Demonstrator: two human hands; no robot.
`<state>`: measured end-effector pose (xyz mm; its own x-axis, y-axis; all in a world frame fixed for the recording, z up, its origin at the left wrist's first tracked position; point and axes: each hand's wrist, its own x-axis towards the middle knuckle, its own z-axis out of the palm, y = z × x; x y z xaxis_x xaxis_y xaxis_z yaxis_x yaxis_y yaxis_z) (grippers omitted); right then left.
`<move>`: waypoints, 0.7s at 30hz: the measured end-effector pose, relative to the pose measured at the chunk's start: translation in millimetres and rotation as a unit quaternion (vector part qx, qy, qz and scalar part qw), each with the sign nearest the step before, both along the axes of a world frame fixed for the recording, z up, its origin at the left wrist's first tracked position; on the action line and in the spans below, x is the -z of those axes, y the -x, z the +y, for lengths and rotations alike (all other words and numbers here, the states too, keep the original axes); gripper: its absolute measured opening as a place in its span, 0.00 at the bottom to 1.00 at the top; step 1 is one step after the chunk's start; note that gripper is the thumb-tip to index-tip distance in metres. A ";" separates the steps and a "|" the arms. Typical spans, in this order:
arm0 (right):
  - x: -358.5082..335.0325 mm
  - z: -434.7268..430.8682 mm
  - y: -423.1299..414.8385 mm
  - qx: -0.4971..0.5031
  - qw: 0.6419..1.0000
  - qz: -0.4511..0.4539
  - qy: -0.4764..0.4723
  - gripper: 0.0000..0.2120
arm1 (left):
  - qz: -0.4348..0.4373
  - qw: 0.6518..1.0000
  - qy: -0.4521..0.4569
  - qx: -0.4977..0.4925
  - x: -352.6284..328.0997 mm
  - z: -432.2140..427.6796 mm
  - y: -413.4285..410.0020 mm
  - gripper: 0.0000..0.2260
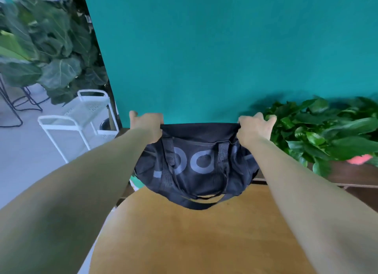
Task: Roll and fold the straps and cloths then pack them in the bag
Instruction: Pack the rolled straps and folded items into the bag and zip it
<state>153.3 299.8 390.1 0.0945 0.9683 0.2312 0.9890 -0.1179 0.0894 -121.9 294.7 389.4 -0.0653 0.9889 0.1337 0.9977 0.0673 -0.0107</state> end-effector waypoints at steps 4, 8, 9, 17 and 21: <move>-23.1 36.9 4.1 -0.012 0.999 -0.004 -0.034 0.08 | 0.004 0.999 -0.042 -0.017 -24.1 33.3 1.9 0.02; -29.4 79.3 2.5 -0.029 0.998 -0.001 -0.057 0.07 | -0.004 0.997 -0.063 -0.037 -29.8 71.3 1.0 0.02; -28.5 91.1 1.0 -0.035 0.997 -0.004 -0.064 0.06 | -0.008 0.997 -0.069 -0.041 -29.5 82.1 0.3 0.02; -7.4 167.5 -1.3 -0.051 0.996 0.014 -0.067 0.06 | -0.016 0.997 -0.059 -0.050 -4.6 157.2 -0.9 0.03; 33.6 193.3 -1.2 -0.041 0.999 0.013 -0.032 0.08 | -0.019 0.998 -0.029 -0.045 33.3 182.6 -3.7 0.06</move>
